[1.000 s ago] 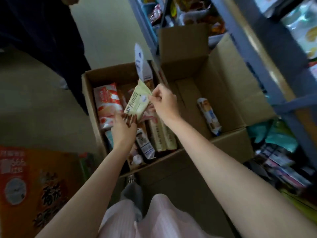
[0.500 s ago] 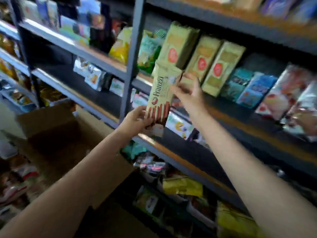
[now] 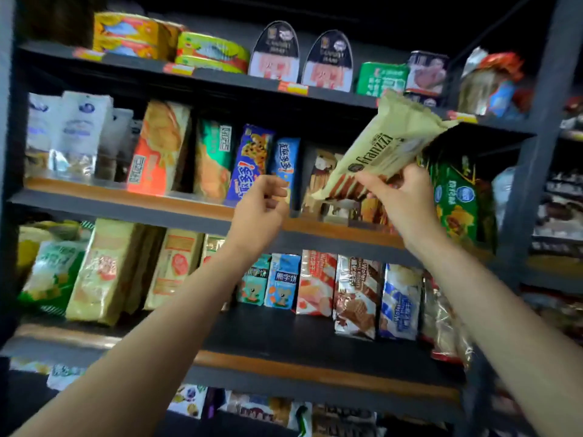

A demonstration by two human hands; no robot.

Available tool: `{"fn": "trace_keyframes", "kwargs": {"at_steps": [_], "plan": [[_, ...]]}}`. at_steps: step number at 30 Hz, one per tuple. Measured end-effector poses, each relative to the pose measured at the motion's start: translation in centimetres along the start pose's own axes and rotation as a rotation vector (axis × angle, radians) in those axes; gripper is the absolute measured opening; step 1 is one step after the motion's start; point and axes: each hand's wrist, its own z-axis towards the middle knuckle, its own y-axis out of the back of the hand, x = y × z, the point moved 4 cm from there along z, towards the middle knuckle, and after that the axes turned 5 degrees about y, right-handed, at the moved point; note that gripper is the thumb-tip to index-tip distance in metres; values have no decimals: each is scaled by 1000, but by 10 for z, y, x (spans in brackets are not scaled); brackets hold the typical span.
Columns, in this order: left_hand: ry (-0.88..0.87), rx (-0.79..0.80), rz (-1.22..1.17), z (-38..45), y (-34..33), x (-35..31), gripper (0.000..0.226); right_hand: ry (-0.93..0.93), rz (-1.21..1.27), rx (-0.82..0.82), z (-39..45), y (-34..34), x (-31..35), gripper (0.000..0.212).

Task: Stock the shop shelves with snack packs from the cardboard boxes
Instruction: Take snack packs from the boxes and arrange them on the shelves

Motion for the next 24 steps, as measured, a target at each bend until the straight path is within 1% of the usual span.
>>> {"fn": "trace_keyframes", "kwargs": {"at_steps": [2, 3, 6, 8, 11, 12, 15, 16, 18, 19, 22, 24], "plan": [[-36, 15, 22, 34, -6, -1, 22, 68, -186, -18, 32, 7, -11, 32], [-52, 19, 43, 51, -9, 0, 20, 84, -268, -1, 47, 6, -18, 35], [-31, 60, 136, 103, -22, 12, 12, 65, -470, 114, 79, -12, -53, 40], [16, 159, 264, 132, -41, 23, 7, 20, -549, 193, 94, -27, -80, 40], [29, 355, 563, 159, -78, 39, 35, -73, -622, 266, 109, -42, -116, 37], [27, 397, 620, 166, -89, 45, 34, -107, -639, 289, 114, -46, -128, 37], [18, 531, 672, 179, -112, 58, 27, -218, -657, 313, 130, -51, -167, 38], [23, 603, 682, 181, -119, 63, 29, -276, -624, 301, 134, -52, -181, 40], [22, 740, 738, 183, -134, 75, 37, -395, -480, 277, 141, -53, -205, 40], [23, 791, 782, 182, -139, 79, 41, -440, -424, 288, 144, -55, -212, 42], [55, 867, 878, 185, -150, 91, 49, -577, -317, 336, 156, -62, -231, 53], [70, 875, 934, 187, -153, 94, 49, -608, -312, 353, 162, -69, -239, 45]]}}
